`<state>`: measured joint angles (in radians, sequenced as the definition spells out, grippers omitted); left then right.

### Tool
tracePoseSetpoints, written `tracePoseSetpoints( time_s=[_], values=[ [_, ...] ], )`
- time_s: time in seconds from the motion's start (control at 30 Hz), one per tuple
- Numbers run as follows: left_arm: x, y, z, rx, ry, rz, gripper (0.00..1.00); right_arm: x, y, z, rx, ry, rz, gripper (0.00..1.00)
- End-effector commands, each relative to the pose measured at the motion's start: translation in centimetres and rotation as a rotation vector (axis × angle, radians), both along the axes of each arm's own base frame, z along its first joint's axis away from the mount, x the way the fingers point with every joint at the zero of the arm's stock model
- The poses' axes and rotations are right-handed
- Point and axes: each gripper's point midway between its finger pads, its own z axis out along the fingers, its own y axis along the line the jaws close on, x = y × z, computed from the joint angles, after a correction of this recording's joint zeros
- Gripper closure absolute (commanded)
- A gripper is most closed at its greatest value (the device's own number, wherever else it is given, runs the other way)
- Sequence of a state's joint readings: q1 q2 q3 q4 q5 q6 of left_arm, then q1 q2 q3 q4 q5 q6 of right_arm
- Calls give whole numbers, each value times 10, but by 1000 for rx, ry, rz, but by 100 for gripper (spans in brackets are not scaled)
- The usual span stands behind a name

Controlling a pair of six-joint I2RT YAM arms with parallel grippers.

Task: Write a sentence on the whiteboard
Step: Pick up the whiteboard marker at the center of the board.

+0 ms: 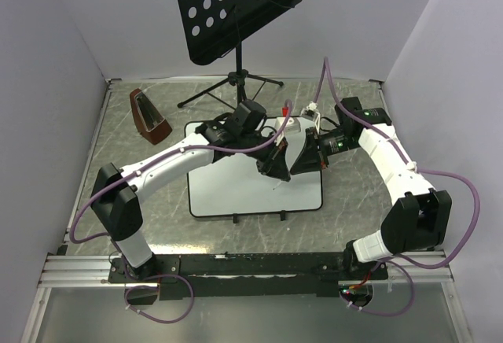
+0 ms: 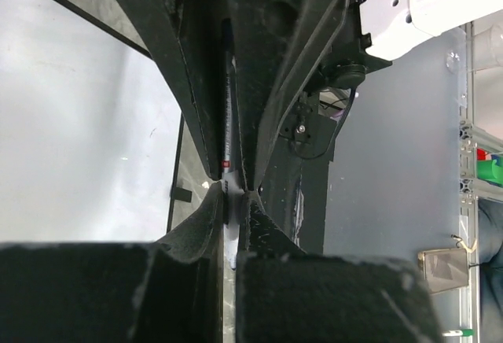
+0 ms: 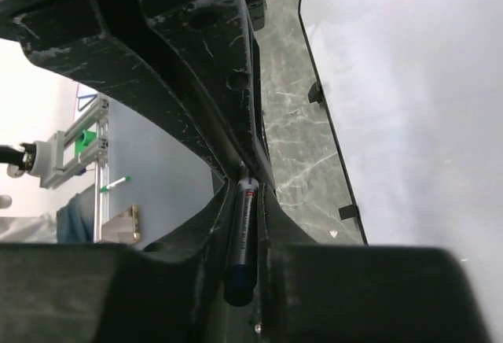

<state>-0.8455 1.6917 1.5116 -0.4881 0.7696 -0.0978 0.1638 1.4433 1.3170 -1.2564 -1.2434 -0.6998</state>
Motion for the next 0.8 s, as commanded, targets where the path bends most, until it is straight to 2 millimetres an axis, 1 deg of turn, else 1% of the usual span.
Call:
tracePoseSetpoints(
  time_s=[0.0, 0.03, 0.07, 0.1, 0.17, 0.2, 0.23, 0.27, 0.3, 0.33, 0.37, 0.4, 0.43, 0.47, 0.5, 0.53, 0.57, 0.6, 0.63, 0.67, 0.77],
  values=[
    [7, -4, 36, -85, -80, 4, 97, -3, 9, 15, 64, -23, 25, 98],
    [7, -2, 38, -91, -84, 12, 95, -4, 8, 17, 62, -33, 20, 100],
    [9, -2, 40, -94, -79, 38, 91, -1, 9, 17, 64, -58, 16, 100],
    [14, -2, 45, -119, -92, 55, 86, -3, 9, 19, 63, -57, 7, 100],
    [13, 5, 52, -146, -90, 93, 75, 0, 8, 21, 62, -83, -5, 100],
    [14, 9, 61, -182, -115, 113, 68, -1, 7, 24, 65, -84, -12, 100],
    [13, 12, 65, -198, -104, 135, 54, -1, 7, 26, 70, -91, -15, 100],
    [13, 15, 70, -216, -110, 149, 47, 1, 5, 29, 73, -100, -24, 100],
    [14, 22, 79, -254, -141, 182, 40, 1, 4, 33, 77, -102, -34, 100],
    [13, 25, 83, -269, -135, 202, 24, 3, 3, 36, 87, -101, -43, 100],
    [14, 30, 88, -289, -147, 223, 20, 7, 3, 40, 94, -86, -66, 100],
    [12, 40, 90, -305, -163, 254, 17, 12, -2, 43, 99, -78, -101, 100],
    [14, 43, 97, -342, -197, 275, 16, 15, -4, 45, 108, -56, -124, 100],
    [15, 47, 100, -355, -220, 300, 14, 16, -5, 50, 132, -9, -144, 100],
    [15, 56, 94, -351, -232, 343, 12, 21, -7, 52, 143, 0, -164, 100],
    [19, 58, 105, -397, -280, 358, 12, 22, -8, 52, 145, 17, -177, 100],
    [20, 60, 106, -406, -294, 377, 12, 20, -7, 52, 158, 75, -185, 100],
    [22, 63, 105, -411, -308, 396, 13, 22, -7, 53, 167, 73, -187, 100],
    [27, 65, 108, -414, -325, 428, 13, 22, -7, 53, 171, 90, -190, 100],
    [30, 65, 110, -420, -335, 438, 13, 21, -6, 53, 180, 134, -193, 100],
    [34, 60, 114, -431, -350, 439, 13, 20, -4, 57, 203, 165, -183, 100]
  ],
)
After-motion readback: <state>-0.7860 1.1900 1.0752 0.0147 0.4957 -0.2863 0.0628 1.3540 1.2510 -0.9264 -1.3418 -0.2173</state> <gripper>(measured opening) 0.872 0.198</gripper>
